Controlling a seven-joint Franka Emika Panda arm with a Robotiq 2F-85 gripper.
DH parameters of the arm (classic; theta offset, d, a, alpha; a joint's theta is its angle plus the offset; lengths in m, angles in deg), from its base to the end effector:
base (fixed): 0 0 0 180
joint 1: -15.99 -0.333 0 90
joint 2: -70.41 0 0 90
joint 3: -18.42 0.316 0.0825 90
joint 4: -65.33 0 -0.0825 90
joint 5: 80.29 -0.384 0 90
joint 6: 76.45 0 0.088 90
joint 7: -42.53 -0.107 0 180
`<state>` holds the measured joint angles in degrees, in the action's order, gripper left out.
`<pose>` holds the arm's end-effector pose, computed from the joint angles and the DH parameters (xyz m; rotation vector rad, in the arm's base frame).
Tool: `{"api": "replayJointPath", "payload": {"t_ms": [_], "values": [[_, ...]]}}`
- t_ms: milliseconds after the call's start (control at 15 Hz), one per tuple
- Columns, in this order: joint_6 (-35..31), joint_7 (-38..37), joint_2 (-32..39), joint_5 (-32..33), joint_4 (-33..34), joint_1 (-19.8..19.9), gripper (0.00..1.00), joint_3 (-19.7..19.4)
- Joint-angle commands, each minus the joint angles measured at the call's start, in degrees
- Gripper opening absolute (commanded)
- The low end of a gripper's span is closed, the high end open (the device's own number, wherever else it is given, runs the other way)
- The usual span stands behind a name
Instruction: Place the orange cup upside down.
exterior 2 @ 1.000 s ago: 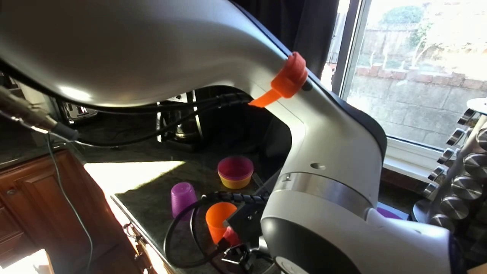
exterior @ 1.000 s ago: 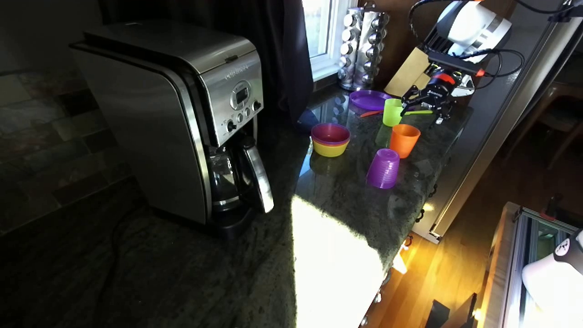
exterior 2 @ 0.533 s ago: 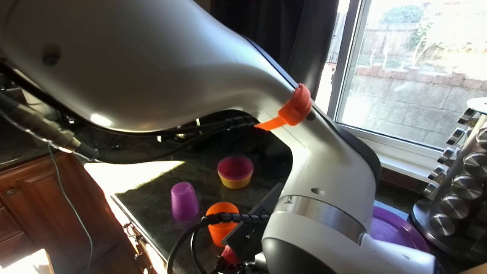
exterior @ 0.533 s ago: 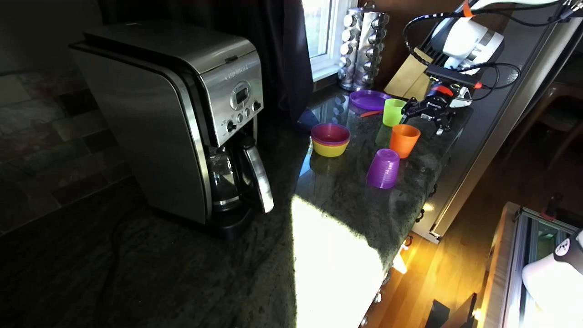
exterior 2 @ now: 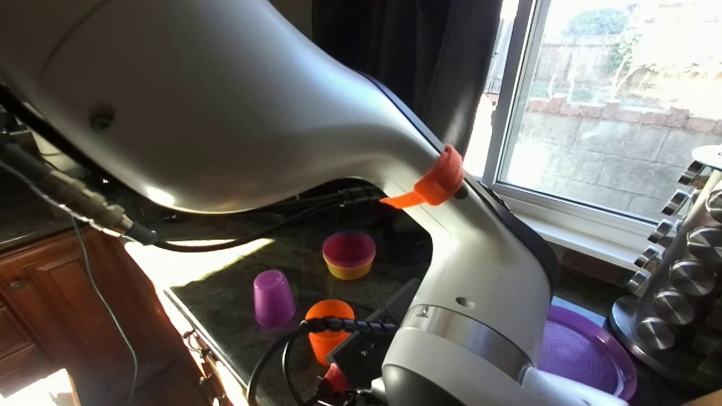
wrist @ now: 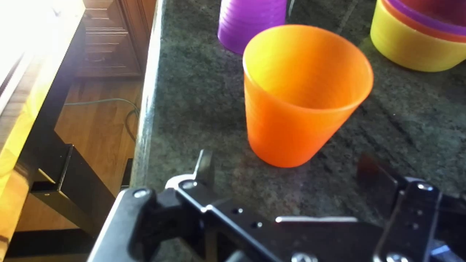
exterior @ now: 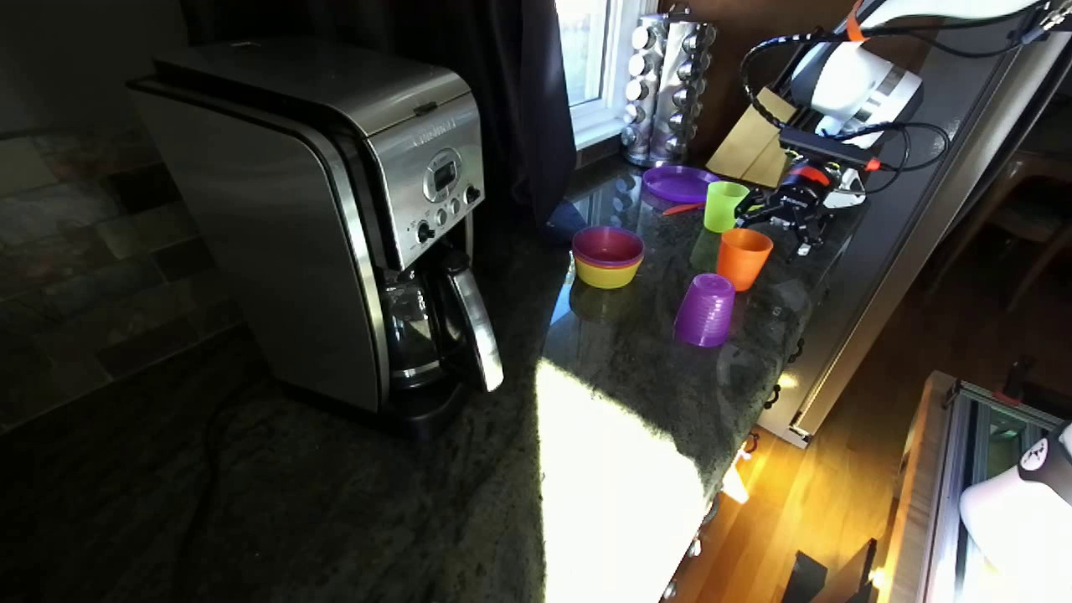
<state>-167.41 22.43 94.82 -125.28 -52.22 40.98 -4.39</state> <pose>0.3940 -0.3243 0.2228 -1.6000 1.6441 0.7750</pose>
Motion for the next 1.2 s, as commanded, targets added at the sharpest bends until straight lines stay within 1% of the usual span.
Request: {"api": "replayJointPath", "payload": {"t_ms": [0,800,1133], "values": [[0.24,-1.37,0.96,-1.7,-0.63,-0.17,1.0,0.35],[-0.02,-2.45,2.83,-3.89,-0.22,-1.61,1.0,2.15],[-0.65,-2.0,3.6,-3.77,0.0,-2.26,1.0,2.4]]}}
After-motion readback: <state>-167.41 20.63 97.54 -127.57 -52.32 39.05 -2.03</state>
